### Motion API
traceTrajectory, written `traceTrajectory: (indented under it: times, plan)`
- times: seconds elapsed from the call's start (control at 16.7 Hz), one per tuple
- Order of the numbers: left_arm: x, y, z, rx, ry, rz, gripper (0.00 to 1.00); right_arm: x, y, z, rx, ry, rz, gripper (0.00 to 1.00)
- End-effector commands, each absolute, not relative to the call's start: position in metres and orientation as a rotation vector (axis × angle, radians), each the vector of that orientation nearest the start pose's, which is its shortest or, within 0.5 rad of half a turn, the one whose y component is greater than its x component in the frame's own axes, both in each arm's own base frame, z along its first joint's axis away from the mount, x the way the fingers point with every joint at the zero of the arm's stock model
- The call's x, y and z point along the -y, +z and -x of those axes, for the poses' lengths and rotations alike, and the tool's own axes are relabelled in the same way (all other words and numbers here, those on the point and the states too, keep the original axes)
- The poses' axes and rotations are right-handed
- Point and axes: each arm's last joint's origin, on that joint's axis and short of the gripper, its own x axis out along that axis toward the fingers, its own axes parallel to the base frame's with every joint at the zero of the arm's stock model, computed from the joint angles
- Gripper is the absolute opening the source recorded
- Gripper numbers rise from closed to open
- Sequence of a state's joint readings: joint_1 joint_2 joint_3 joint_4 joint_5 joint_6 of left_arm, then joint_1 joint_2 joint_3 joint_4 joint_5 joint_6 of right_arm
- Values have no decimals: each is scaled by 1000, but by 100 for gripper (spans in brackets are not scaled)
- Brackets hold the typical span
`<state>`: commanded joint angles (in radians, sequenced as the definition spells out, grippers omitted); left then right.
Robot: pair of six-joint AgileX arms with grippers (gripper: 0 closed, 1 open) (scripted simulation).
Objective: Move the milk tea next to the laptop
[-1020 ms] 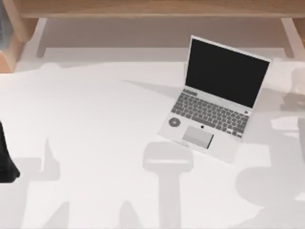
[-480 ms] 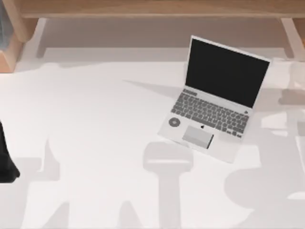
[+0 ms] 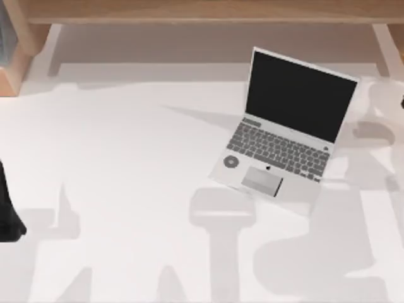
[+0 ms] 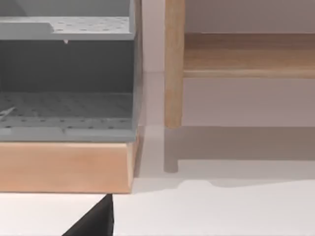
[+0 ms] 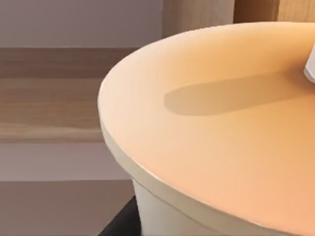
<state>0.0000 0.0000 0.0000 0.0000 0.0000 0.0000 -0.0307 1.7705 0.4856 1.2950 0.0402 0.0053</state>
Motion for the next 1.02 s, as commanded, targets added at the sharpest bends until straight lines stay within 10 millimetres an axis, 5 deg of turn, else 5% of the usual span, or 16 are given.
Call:
traceTrajectory:
  times: [0.6,1.02]
  plan:
    - [1,160,-106,0,0,0,100,-36,133,-262,-109,-12,-3,0]
    - [1,160,-106,0,0,0,100,-49,137,-252,-99,-9,7,0]
